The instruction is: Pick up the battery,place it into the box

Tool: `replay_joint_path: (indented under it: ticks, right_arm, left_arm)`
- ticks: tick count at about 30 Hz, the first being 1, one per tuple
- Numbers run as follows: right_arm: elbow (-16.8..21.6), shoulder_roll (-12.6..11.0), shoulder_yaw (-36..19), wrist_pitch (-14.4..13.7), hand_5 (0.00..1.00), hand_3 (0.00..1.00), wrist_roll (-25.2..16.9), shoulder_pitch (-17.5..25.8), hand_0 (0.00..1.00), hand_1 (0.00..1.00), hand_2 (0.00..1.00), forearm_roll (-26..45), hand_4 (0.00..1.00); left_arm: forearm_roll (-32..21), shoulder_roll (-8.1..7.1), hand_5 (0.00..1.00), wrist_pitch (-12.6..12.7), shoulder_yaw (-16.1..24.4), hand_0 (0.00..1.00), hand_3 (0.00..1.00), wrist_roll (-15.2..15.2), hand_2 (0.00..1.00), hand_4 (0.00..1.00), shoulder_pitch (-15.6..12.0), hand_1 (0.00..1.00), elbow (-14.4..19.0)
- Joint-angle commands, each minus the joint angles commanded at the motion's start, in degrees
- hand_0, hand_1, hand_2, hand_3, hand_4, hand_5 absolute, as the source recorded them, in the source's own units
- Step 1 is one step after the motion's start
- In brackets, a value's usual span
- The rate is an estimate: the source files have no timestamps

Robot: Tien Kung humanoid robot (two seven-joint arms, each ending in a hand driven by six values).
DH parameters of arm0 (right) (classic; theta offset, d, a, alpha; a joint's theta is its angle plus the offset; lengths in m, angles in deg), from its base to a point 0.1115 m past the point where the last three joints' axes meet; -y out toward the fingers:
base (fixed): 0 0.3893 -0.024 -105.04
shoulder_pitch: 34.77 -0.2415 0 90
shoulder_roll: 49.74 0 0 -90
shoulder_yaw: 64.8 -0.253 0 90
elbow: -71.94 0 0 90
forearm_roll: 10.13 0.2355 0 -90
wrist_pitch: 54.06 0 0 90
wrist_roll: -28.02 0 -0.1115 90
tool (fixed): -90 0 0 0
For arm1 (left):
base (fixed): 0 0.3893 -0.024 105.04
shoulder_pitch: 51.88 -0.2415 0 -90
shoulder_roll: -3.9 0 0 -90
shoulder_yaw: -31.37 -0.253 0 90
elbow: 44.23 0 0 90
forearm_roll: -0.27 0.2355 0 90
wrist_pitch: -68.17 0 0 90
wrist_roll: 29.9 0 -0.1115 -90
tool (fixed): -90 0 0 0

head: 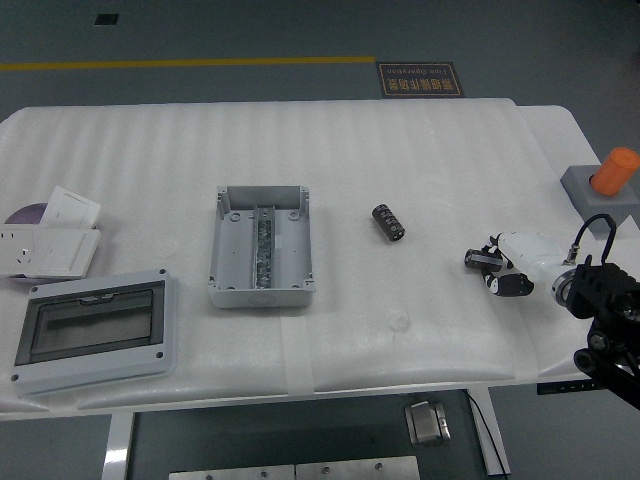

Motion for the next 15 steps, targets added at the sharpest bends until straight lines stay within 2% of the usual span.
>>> replay_joint_path:
  ticks: [5,10,15]
  right_arm:
    - [1.5,0.1,-0.5,-1.2,0.238,0.681,-0.7,-0.1,0.576,0.535,0.607,2.4,0.354]
    - [4.6,0.7,-1.2,-1.8,0.246,0.679,-0.7,-0.9,0.572,0.528,0.602,4.5,0.366]
    - [8.8,3.2,-0.9,-2.1,0.254,0.679,0.1,-3.0,0.570,0.529,0.601,4.7,0.380]
  left_arm:
    - [0.5,0.05,0.402,0.0,0.5,0.631,0.563,0.2,0.510,0.633,0.0,0.642,0.0]
    - [0.8,0.15,0.404,0.0,0.9,0.630,0.563,0.3,0.510,0.635,0.0,0.642,0.0]
    - [1.7,0.22,0.404,-0.1,1.9,0.630,0.563,0.6,0.511,0.637,-0.1,0.642,0.0]
